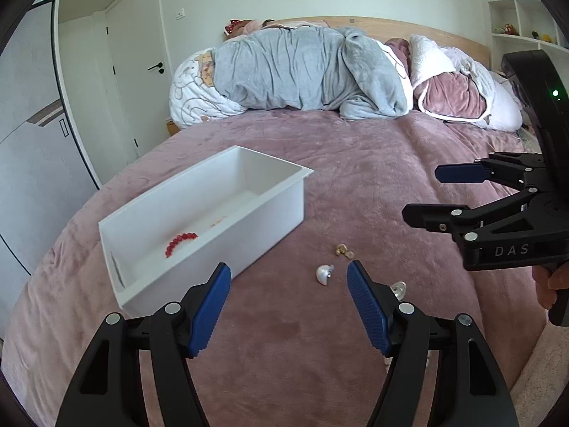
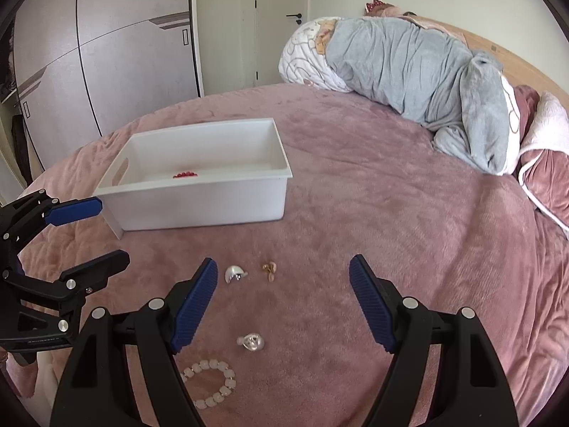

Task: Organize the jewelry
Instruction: 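Move left gripper to white jade bracelet while right gripper moves to silver pendant, then close right gripper on silver shell pendant while left gripper grasps white bracelet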

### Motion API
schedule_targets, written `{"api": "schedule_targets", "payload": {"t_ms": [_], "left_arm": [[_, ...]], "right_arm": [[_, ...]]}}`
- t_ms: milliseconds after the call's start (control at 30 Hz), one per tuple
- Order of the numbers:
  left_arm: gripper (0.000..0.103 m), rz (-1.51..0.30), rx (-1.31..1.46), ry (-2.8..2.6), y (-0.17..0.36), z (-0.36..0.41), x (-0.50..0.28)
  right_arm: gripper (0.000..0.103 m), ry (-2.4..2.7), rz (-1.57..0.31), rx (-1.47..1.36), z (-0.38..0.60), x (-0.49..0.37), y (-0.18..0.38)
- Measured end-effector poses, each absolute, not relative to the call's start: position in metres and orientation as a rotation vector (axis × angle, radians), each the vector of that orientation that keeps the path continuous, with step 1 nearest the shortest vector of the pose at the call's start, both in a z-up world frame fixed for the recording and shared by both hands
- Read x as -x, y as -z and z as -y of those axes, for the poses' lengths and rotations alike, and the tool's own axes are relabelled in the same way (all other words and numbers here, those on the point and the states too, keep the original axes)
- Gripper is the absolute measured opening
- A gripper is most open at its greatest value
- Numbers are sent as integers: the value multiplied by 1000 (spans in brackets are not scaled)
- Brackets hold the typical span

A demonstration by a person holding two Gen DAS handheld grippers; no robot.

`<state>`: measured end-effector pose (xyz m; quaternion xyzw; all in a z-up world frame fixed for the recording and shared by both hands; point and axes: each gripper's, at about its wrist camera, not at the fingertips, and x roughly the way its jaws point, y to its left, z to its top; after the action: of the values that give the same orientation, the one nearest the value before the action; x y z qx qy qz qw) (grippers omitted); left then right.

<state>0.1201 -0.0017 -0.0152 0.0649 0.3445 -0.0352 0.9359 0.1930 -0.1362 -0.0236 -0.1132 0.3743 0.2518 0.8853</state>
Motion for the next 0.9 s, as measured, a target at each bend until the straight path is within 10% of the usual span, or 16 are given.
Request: {"api": "schedule_targets", "payload": {"t_ms": [667,900], "left_arm": [[70,-942,-152,186,105,46,-110],[56,-999,-122,211,121,47,-112]], "right_arm": [[56,-624,-991,293,122,-191,101],[50,-620,-1054,265,123,-198,111]]}}
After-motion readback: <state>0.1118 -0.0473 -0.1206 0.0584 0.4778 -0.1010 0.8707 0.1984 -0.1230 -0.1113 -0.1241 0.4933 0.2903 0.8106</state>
